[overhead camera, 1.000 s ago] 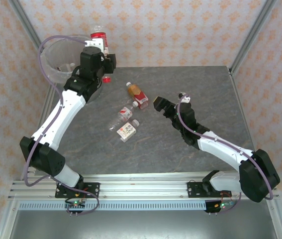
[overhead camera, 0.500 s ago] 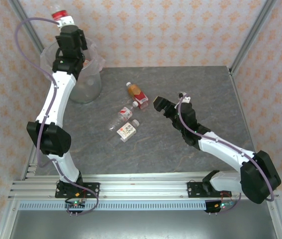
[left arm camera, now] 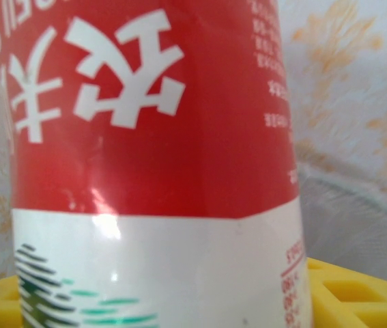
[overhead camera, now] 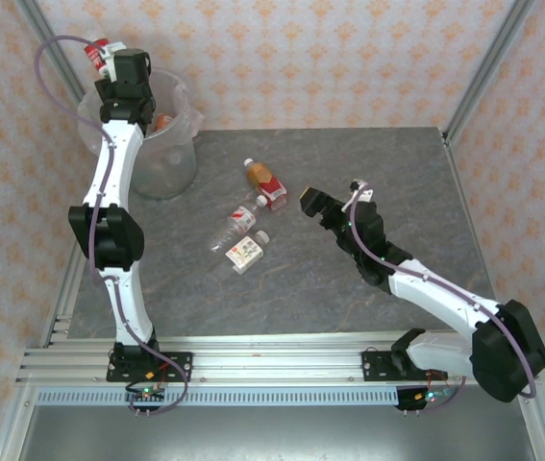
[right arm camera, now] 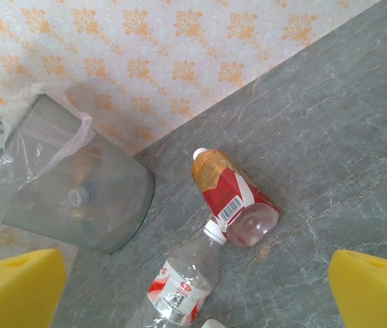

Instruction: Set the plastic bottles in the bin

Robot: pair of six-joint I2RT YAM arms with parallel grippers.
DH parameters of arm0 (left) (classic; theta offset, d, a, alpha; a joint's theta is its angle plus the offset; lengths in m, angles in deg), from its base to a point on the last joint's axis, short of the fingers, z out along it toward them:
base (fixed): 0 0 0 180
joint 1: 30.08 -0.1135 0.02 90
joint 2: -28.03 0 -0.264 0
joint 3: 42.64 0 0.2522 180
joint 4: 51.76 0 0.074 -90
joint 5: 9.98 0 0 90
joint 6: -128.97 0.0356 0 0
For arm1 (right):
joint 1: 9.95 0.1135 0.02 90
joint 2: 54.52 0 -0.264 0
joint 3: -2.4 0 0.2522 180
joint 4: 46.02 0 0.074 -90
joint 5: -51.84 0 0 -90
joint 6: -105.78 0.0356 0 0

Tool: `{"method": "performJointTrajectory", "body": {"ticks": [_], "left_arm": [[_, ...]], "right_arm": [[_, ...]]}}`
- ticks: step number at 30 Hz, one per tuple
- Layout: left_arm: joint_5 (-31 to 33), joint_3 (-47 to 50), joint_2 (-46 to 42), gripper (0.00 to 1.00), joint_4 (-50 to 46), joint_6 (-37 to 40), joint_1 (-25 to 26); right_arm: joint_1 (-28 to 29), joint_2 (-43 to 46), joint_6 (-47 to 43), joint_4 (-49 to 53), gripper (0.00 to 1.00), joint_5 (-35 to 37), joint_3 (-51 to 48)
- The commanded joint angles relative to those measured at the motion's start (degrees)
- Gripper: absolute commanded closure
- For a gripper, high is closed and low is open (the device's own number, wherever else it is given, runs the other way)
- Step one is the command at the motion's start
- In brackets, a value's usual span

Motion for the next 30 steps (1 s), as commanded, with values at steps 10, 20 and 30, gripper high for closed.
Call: {"method": "performJointTrajectory", "body": {"ticks": [10, 20, 30], "left_arm": [[2.49, 1.86, -1.84, 0.22, -7.13, -9.68, -0.82], [-3.76, -1.41, -3.32, 0.07, -10.50, -11.68, -0.83], [-11.58, -1.93, -6.11, 0.00, -12.14, -13.30, -0.82]], "right_arm": [[-0.10, 1.11, -2.52, -0.22, 0.01, 2.00, -1.00], [-0.08, 0.91, -3.16, 0.29, 0.01, 2.25, -0.84], [-0.11, 0.65, -5.49, 0.66, 0.01, 2.48, -0.56]]}}
